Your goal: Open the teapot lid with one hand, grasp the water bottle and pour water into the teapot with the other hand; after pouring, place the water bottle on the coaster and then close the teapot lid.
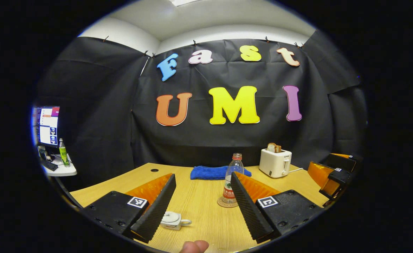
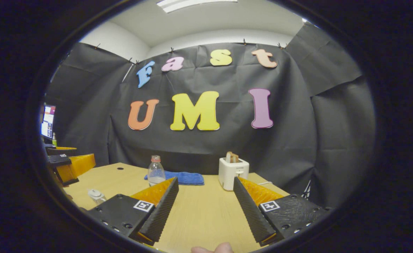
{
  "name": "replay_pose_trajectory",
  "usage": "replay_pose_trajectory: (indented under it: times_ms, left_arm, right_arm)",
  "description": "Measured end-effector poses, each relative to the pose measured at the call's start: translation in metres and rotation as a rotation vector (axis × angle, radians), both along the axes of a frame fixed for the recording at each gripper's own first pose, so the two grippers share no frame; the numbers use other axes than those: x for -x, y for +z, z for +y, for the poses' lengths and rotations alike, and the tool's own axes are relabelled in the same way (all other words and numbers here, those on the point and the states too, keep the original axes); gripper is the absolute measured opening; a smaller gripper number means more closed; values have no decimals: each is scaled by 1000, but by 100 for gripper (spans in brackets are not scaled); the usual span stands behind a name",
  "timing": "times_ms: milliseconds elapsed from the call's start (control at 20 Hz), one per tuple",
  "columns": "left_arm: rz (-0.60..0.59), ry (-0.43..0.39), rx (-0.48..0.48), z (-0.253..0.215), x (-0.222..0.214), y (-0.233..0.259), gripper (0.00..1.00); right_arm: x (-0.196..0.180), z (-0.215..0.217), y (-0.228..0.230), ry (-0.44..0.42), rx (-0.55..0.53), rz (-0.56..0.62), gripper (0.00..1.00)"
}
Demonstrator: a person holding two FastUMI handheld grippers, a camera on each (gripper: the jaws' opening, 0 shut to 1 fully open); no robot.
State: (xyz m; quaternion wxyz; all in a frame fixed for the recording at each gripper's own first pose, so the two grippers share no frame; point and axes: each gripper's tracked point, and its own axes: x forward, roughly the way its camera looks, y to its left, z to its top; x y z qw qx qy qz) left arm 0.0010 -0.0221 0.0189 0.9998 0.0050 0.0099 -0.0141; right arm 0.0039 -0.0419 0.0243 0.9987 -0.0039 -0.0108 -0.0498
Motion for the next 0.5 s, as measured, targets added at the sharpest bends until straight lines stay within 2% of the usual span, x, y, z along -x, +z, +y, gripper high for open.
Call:
replay_pose_trajectory:
  times_ms: [200, 500]
  left_arm:
    - [-3, -39, -4, -14, 9, -4, 98]
    - [-5, -58, -2, -13, 10, -4, 98]
  right_arm:
    - [16, 1, -2, -11, 28, -4, 93]
    - [18, 9, -2, -29, 38, -7, 94]
